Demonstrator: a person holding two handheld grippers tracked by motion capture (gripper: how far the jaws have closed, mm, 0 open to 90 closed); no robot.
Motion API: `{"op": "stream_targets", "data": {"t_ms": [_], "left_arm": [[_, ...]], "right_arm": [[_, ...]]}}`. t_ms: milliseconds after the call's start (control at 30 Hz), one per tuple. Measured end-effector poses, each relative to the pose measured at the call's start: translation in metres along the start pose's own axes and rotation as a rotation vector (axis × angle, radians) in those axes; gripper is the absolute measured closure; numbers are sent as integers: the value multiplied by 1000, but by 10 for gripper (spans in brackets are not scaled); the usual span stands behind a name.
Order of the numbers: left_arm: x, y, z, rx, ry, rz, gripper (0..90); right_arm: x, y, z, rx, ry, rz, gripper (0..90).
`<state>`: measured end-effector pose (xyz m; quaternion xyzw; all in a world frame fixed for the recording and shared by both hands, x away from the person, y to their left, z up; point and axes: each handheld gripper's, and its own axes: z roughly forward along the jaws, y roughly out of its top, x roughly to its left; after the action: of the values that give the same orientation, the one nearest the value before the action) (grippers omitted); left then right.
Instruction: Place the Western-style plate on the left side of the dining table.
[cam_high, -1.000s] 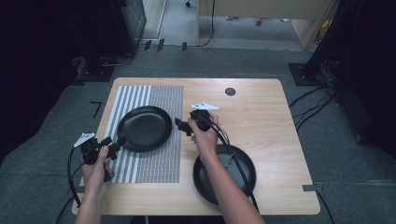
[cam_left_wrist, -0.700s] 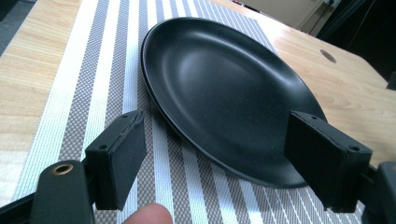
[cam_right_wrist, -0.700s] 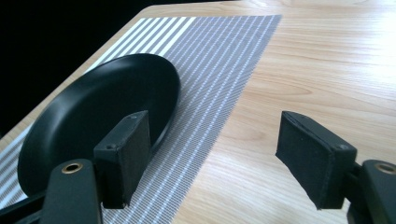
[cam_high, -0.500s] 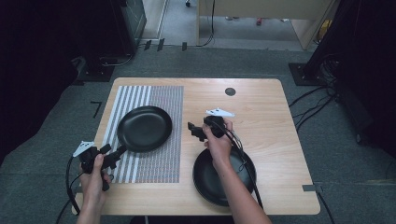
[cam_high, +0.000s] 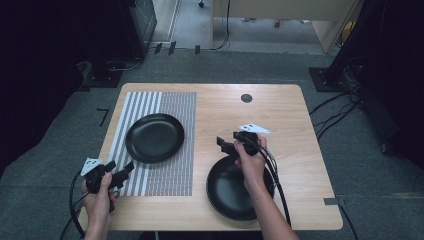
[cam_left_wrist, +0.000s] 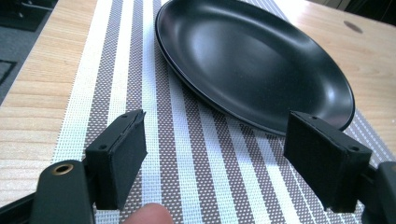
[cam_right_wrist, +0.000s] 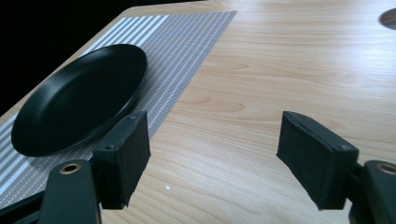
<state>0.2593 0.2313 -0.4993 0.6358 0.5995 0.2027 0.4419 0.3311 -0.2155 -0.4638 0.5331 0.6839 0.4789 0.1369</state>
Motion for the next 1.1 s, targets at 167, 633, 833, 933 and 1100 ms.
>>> {"op": "stream_targets", "data": {"t_ms": [167, 633, 833, 933, 1100], "left_arm": [[-1, -4, -1, 14, 0, 47, 211], [-3, -14, -7, 40, 19, 91, 194], [-4, -19, -9, 49, 39, 116, 192], [-3, -21, -11, 51, 46, 123, 191], [-2, -23, -13, 54, 53, 132, 190]], "right_arm": [[-9, -6, -11, 4, -15, -10, 243], [-30, -22, -37, -12, -44, 21, 240], [-44, -30, -50, -24, -63, 48, 237], [-50, -34, -55, -27, -71, 56, 237], [-59, -39, -65, -33, -90, 63, 234]]}}
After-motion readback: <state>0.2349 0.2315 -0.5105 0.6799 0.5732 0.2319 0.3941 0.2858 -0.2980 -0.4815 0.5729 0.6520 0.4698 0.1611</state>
